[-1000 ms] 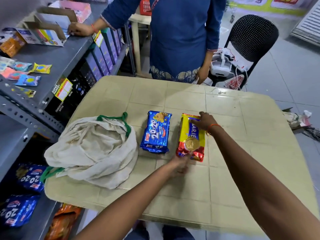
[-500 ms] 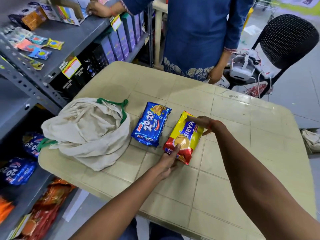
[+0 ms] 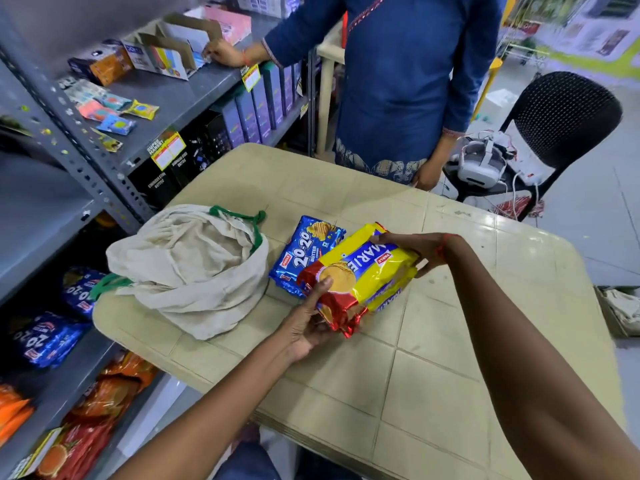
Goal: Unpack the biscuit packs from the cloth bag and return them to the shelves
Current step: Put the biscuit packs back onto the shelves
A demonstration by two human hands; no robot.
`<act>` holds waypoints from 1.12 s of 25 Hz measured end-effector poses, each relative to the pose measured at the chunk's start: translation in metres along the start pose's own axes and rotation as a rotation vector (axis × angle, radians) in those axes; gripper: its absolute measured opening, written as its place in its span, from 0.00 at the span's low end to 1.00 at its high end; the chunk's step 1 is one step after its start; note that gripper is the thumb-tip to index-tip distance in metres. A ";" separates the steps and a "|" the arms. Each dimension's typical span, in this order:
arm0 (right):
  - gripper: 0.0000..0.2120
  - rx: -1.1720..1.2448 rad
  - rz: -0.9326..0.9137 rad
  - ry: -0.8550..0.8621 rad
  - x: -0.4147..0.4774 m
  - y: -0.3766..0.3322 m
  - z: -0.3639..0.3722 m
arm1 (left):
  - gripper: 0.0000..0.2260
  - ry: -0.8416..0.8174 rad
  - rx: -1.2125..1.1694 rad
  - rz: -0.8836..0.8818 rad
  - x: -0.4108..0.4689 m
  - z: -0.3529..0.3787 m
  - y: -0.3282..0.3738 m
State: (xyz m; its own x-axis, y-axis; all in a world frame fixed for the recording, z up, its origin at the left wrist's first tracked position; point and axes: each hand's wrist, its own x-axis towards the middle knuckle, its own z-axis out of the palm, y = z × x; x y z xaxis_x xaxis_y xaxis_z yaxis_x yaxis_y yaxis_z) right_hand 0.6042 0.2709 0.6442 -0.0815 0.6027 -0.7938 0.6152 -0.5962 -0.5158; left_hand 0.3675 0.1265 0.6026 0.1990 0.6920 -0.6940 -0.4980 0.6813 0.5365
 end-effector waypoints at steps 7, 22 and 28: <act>0.24 -0.099 -0.208 -0.091 -0.010 -0.121 0.077 | 0.32 0.079 -0.055 0.196 -0.056 -0.059 0.087; 0.31 -0.159 -0.400 -0.293 0.011 -0.368 0.416 | 0.17 0.451 -0.269 0.447 -0.166 -0.343 0.250; 0.41 -0.002 -0.506 -0.141 0.035 -0.439 0.487 | 0.17 0.505 -0.277 0.520 -0.155 -0.401 0.305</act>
State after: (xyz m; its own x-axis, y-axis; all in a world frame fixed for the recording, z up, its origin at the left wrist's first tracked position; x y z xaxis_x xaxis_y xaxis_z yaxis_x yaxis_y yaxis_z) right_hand -0.0503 0.2956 0.6854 -0.4736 0.7374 -0.4817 0.4733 -0.2482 -0.8452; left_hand -0.1537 0.1315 0.6818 -0.4941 0.6683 -0.5561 -0.6278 0.1682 0.7600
